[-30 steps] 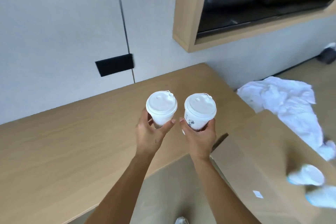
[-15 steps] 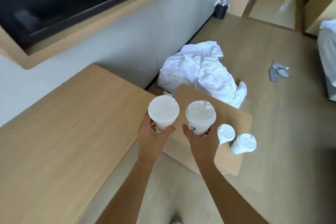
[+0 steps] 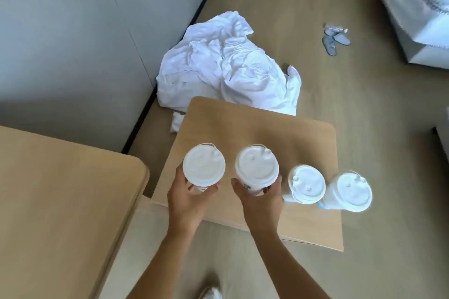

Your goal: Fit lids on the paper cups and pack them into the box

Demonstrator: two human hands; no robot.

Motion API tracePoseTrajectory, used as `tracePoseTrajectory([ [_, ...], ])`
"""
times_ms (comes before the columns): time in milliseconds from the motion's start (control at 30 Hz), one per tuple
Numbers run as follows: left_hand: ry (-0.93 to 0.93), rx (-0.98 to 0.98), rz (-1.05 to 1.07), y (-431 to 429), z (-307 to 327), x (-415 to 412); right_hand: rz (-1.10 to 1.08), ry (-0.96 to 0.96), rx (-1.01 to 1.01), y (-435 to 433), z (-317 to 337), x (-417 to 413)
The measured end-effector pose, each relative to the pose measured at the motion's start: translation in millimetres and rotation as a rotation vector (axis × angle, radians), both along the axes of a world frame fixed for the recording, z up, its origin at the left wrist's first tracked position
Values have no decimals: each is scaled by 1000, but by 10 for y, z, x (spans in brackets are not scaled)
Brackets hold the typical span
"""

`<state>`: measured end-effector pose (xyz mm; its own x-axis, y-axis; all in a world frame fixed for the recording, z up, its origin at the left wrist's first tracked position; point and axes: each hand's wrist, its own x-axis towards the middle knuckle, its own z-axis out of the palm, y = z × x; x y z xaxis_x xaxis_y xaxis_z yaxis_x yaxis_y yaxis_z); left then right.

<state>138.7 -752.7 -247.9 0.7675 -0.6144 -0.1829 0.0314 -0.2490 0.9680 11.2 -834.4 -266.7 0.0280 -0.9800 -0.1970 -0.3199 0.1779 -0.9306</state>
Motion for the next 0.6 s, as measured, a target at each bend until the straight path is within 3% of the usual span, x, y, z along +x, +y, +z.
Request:
tracePoseTrajectory([
  [167,9,-1,-44,-121,-576,197,-53,75,9,-178,-511,137],
  [400,30,-43,-103,-292,-771,307,-100,130,58,-187,-751,157],
  [600,-81,219,-179,-67,-772,248,-32,243,91,74,-679,20],
])
